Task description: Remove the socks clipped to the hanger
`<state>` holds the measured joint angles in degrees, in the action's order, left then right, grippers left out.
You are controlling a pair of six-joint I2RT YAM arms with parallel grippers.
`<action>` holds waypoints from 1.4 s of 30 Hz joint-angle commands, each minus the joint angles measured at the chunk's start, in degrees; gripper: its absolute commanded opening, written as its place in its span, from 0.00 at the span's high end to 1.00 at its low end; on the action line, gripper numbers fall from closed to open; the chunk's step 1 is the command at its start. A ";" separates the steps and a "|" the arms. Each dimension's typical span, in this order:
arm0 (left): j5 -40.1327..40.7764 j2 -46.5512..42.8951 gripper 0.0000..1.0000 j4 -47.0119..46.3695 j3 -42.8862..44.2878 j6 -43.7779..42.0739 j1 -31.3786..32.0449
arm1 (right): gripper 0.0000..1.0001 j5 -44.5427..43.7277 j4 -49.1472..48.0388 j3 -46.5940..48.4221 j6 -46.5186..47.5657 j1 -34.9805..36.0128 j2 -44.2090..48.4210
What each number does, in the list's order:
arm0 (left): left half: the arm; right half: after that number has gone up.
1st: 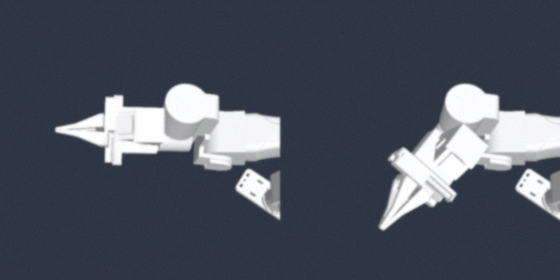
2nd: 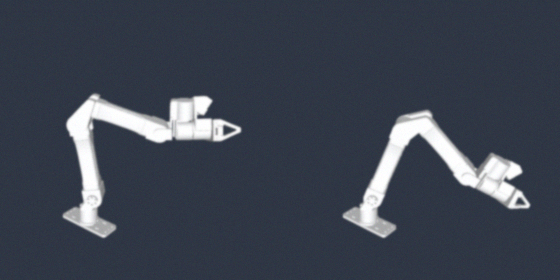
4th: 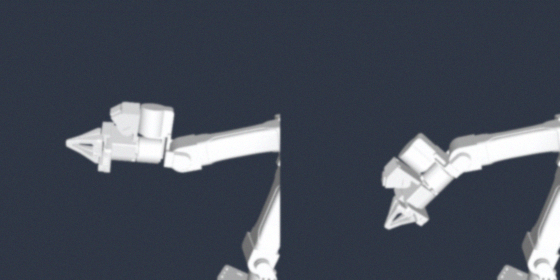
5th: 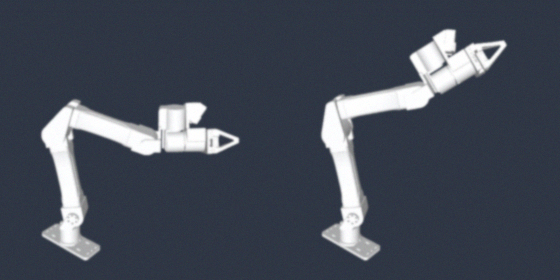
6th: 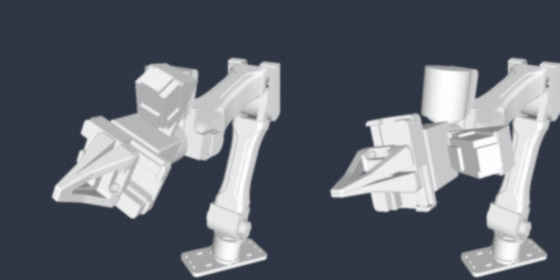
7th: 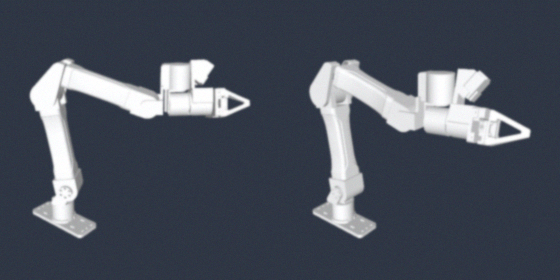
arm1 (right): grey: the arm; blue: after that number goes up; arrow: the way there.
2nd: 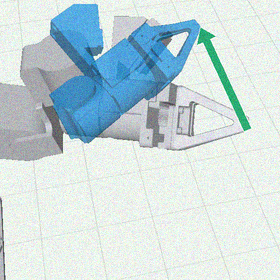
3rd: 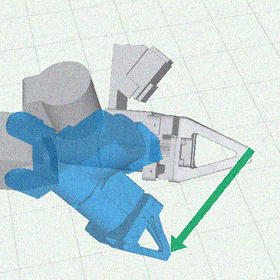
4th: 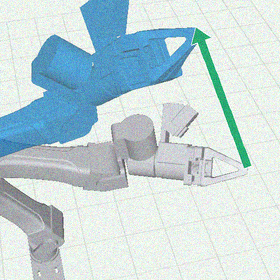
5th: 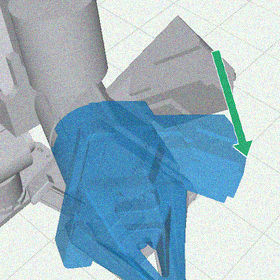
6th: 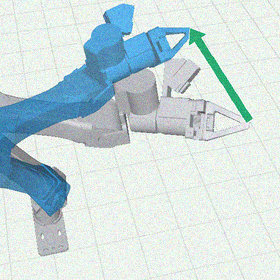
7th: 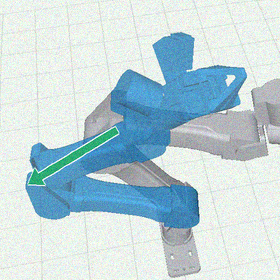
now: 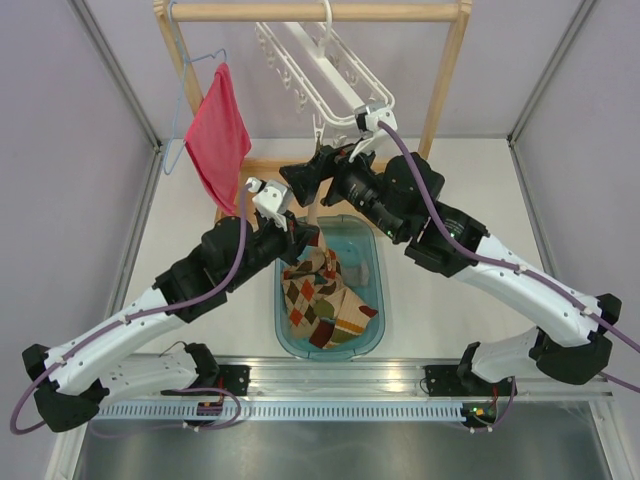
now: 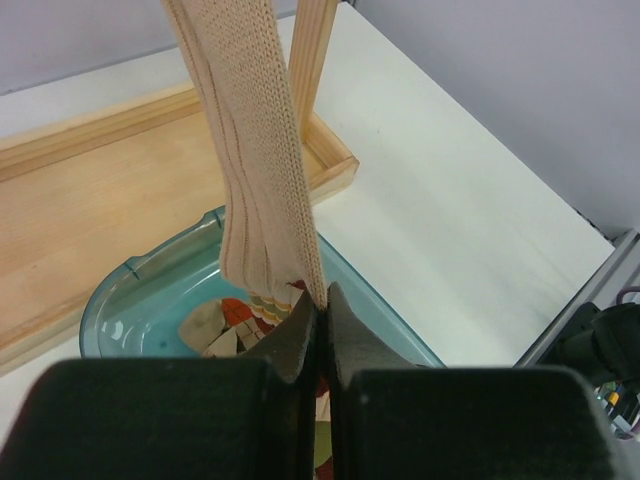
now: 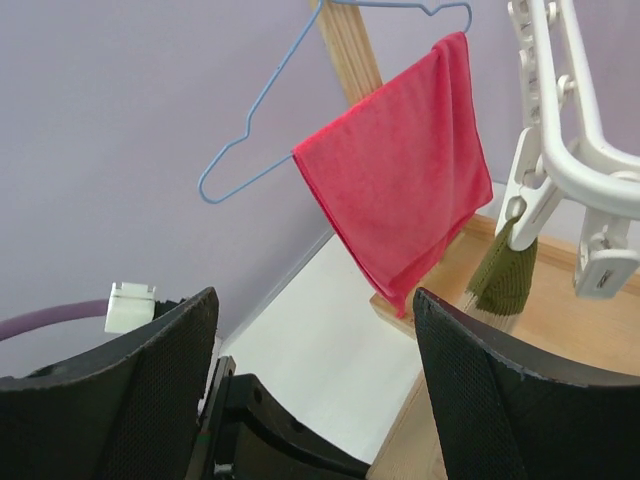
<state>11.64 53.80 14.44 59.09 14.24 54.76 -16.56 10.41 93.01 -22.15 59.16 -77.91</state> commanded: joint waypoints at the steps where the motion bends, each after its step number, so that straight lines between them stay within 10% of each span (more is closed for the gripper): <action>1: -1.00 0.16 0.98 0.24 1.73 -2.02 0.43 | 0.17 -1.80 0.13 3.58 1.58 0.52 -1.19; 42: -2.23 -0.10 0.98 0.07 1.55 -1.93 0.43 | 0.14 -36.17 13.58 29.86 10.02 0.52 -24.75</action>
<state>11.38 53.84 14.63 59.09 14.02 54.76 -48.71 22.41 120.11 -14.04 59.59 -102.50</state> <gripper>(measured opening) 0.032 0.861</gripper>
